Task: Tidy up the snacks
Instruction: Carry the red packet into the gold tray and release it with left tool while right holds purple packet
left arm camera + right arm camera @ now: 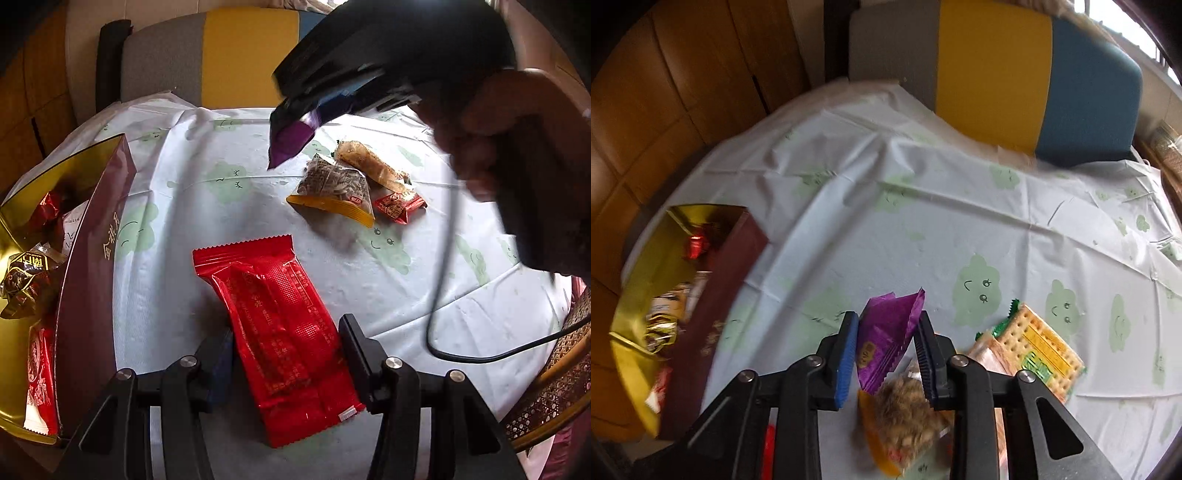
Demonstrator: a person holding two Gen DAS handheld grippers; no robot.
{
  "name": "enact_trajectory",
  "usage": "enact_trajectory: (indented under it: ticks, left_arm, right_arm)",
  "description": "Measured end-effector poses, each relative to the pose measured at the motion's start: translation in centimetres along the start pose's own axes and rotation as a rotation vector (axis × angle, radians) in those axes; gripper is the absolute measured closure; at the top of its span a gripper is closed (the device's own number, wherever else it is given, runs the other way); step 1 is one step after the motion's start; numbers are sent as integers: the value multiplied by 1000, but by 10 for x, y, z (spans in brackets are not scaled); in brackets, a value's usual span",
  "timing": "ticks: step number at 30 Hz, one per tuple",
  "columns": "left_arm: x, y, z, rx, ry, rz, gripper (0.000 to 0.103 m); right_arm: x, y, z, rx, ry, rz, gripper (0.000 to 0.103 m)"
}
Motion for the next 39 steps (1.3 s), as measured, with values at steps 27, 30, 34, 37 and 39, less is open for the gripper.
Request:
enact_trajectory:
  ticks: [27, 30, 34, 37, 39]
  left_arm:
    - [82, 77, -56, 190, -108, 0, 51]
    - [84, 126, -75, 280, -113, -35, 51]
    - [72, 174, -84, 352, -78, -81, 51]
    - [54, 202, -86, 402, -32, -97, 51]
    - [43, 211, -88, 405, -7, -96, 51]
  right_arm:
    - [35, -14, 120, -97, 109, -84, 72]
    - [35, -13, 119, -82, 107, -77, 72]
    - [33, -12, 118, -73, 106, -72, 72]
    - [33, -12, 119, -69, 107, -69, 72]
    - [33, -12, 119, -69, 107, -69, 72]
Point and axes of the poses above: each gripper's, at about its wrist camera, not at the fingertips, and x roughly against the way its jaws point, y to its left, z to its underside, the point moved 9 cm from there along -x, roughly the way its jaws point, and after that the axes turned 4 degrees about -z, right-handed, at the moved point
